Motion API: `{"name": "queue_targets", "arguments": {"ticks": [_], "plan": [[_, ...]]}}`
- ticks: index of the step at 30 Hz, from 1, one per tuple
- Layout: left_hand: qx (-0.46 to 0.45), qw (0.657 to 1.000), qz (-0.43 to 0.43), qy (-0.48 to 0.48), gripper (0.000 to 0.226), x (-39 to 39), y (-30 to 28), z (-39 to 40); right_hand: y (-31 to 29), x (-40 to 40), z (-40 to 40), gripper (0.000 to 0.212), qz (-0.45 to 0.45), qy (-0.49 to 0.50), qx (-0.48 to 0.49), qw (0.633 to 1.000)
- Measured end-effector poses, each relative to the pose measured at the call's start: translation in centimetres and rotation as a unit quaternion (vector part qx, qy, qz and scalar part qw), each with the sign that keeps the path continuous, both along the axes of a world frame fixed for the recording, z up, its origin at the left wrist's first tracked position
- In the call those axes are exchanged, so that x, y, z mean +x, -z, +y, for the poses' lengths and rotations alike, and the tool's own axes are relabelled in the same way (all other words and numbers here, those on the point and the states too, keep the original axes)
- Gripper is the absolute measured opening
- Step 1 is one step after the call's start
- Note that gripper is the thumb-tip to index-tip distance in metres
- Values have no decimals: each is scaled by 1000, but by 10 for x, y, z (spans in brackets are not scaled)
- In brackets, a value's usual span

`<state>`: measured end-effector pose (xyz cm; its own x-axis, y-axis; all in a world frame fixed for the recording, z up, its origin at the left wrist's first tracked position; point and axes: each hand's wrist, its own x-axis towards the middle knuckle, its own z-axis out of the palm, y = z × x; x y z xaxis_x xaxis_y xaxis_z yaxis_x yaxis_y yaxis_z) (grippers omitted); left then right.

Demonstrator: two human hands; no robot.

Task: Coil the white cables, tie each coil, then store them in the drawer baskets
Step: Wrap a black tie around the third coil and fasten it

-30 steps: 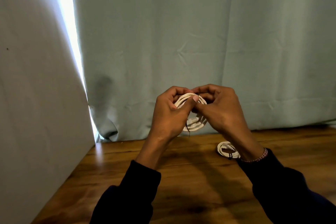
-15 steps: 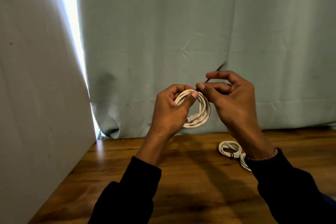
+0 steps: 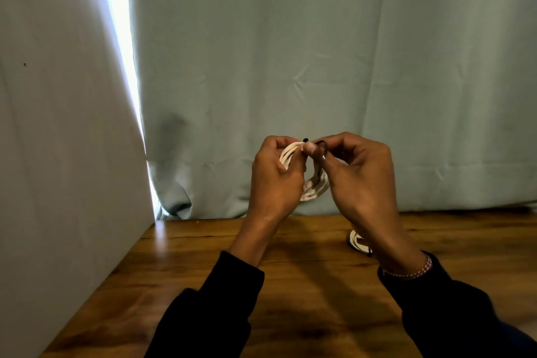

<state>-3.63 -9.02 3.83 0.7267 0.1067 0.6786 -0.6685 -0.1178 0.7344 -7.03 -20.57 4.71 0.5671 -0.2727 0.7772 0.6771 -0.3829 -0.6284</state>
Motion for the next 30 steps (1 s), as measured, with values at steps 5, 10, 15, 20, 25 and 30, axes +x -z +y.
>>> {"name": "queue_targets", "arguments": {"ticks": [5, 10, 15, 20, 25, 30], "plan": [[-107, 983, 90, 119, 19, -5, -5, 1, 3, 5, 4, 14, -6, -17, -2, 1000], [-170, 956, 103, 215, 13, -6, -14, 6, 5, 8, 2, 16, -42, -6, -46, 998], [-176, 949, 101, 239, 9, 1, -13, 15, 0, 5, -2, 19, -40, -26, -84, 995], [-166, 951, 103, 241, 17, 5, -11, 15, -3, -5, -4, 23, -41, 59, -225, 972], [-138, 965, 81, 206, 21, 8, -9, 17, -11, -21, -9, 38, 67, 44, -335, 939], [-98, 981, 59, 154, 22, 6, -7, 15, -11, -18, -10, 31, 19, 61, -294, 954]]}}
